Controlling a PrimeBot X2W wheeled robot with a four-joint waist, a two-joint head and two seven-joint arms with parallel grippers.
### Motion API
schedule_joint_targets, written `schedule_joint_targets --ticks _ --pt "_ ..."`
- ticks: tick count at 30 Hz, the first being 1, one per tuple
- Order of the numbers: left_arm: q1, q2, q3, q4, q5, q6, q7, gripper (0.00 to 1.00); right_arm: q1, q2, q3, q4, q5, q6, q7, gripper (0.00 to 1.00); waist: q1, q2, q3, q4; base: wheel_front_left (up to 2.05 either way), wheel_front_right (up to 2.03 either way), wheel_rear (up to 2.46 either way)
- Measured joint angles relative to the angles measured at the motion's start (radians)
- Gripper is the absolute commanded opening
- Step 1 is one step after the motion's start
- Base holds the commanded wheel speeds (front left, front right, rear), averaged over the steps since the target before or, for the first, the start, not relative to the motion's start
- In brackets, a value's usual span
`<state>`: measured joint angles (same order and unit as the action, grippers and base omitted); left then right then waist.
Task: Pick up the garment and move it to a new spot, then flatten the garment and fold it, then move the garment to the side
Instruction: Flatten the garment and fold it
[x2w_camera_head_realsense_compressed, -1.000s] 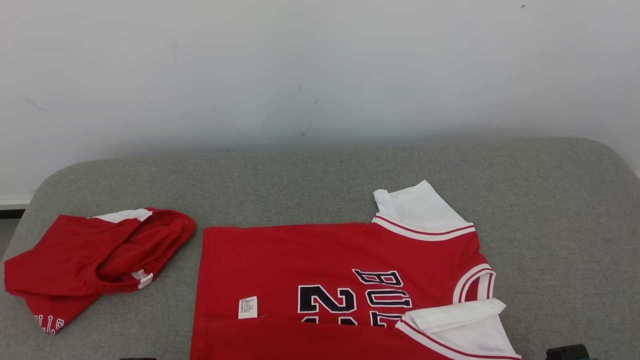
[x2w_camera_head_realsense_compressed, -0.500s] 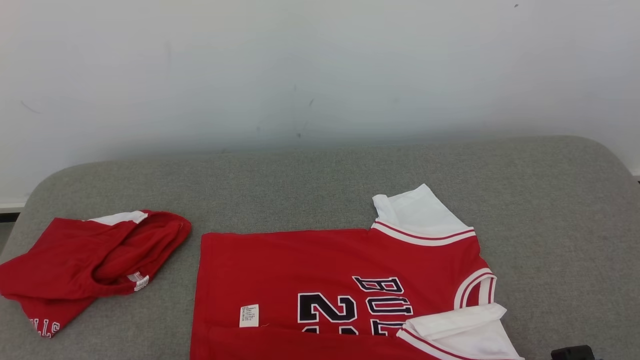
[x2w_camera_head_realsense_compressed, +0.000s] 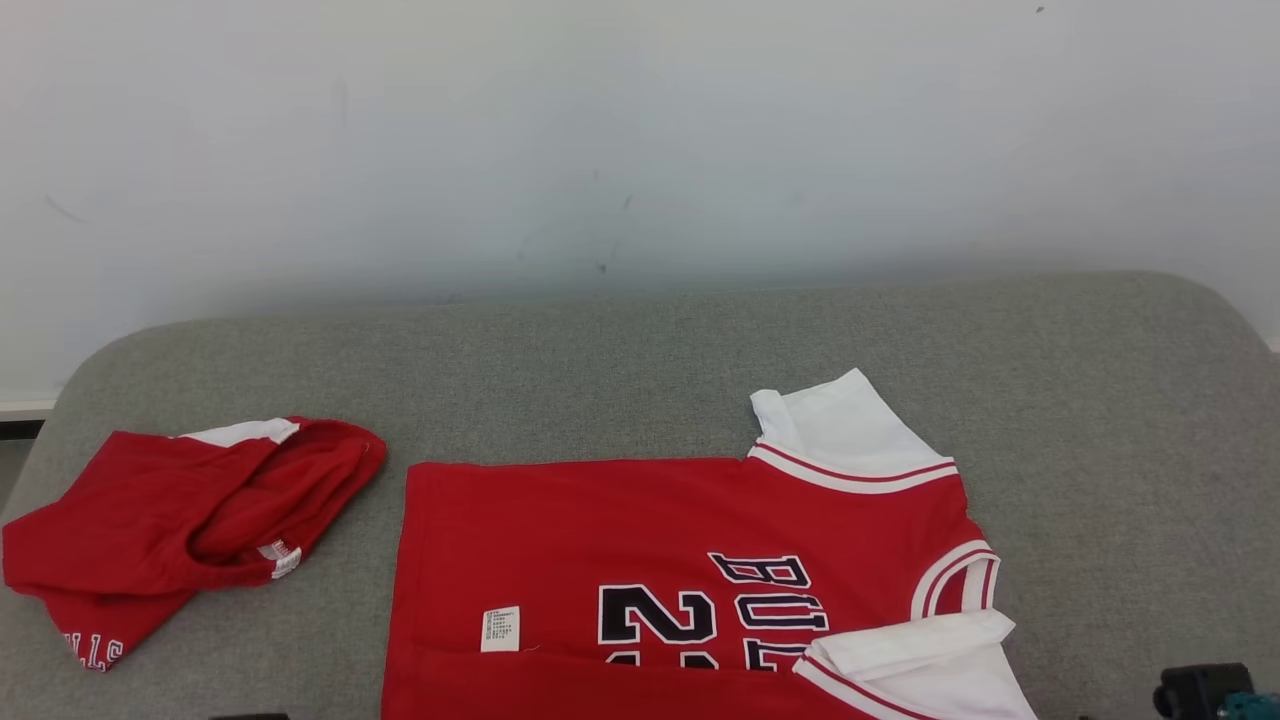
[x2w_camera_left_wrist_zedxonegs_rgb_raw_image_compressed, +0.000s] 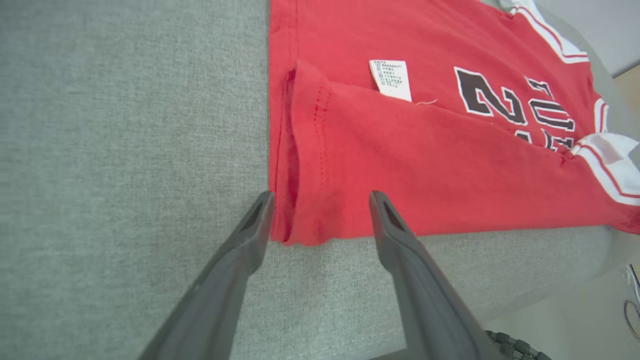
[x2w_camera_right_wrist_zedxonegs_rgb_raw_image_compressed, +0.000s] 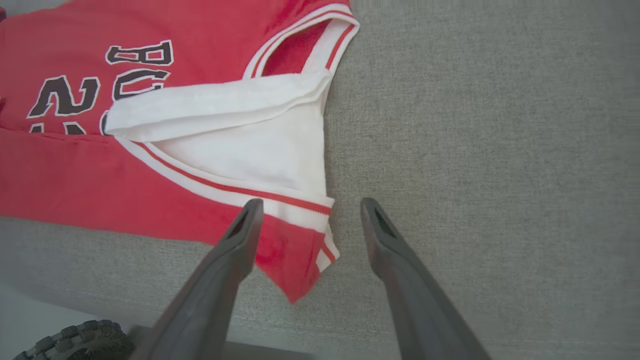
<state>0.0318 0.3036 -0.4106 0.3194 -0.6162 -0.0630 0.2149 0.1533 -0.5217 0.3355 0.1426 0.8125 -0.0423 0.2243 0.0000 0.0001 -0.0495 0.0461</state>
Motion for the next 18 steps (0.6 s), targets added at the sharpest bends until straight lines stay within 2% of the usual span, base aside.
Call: schedule_joint_targets --ticks 7,10,18 --pt "0.003 0.018 0.053 -0.131 -0.018 0.007 -0.059 1.00 0.007 -0.034 -0.054 -0.059 0.002 -0.002 -0.044 1.00 0.0000 0.0000 0.001 0.001 0.00 0.00 0.00" --pt "-0.001 0.018 0.078 -0.167 0.005 0.042 -0.103 1.00 -0.003 -0.024 -0.055 -0.083 -0.014 -0.006 -0.071 1.00 0.0000 0.0000 0.004 0.002 0.00 0.00 0.00" --pt "-0.021 0.018 0.125 -0.202 0.095 0.123 -0.219 1.00 -0.096 0.053 -0.034 -0.116 -0.086 -0.021 -0.165 1.00 0.0000 0.0000 0.017 0.002 0.00 0.00 0.00"
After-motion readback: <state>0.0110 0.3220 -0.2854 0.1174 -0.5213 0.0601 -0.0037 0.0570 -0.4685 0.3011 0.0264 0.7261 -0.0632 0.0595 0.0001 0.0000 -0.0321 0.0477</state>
